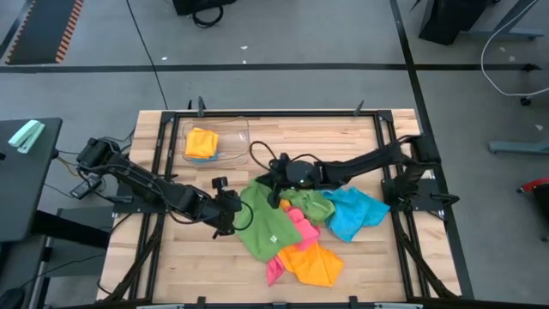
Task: Fold microfiber towels
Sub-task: Fold the left green microfiber towel
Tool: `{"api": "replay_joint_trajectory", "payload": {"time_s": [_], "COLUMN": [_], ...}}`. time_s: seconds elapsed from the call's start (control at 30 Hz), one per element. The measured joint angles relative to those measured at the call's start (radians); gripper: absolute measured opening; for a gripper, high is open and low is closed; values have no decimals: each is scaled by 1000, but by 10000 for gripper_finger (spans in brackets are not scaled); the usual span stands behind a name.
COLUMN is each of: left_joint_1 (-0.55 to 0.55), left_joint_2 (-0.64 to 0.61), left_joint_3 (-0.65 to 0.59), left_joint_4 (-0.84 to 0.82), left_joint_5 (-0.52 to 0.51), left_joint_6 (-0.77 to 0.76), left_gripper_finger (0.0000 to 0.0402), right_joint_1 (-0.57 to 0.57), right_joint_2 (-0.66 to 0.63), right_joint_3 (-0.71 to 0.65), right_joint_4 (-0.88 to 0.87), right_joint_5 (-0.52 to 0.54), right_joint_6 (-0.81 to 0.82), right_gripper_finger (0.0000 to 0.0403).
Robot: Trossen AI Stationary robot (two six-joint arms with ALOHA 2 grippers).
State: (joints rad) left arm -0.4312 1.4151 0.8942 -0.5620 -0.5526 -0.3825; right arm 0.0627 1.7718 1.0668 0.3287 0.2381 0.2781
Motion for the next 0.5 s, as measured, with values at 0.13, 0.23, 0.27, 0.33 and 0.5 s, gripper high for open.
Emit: {"api": "replay_joint_trajectory", "payload": {"time_s": [0.13,0.23,0.27,0.33,0.5], "left_joint_1": [0,0,0,0,0], "left_joint_2": [0,0,0,-1,-1], "left_joint_3": [0,0,0,0,1], "left_joint_4": [-4,-4,-4,-6,-11], "left_joint_5": [0,0,0,0,0], "left_joint_6": [0,0,0,0,-11], "left_gripper_finger": [53,56,56,56,51], "right_joint_1": [-20,-32,-33,-32,-41], "right_joint_2": [86,134,144,168,212], "right_joint_3": [18,57,70,102,155], "right_joint_4": [34,30,15,-20,-121], "right_joint_5": [-43,-56,-57,-59,-59], "right_joint_6": [10,11,11,10,8], "right_gripper_finger": [11,11,11,11,50]}}
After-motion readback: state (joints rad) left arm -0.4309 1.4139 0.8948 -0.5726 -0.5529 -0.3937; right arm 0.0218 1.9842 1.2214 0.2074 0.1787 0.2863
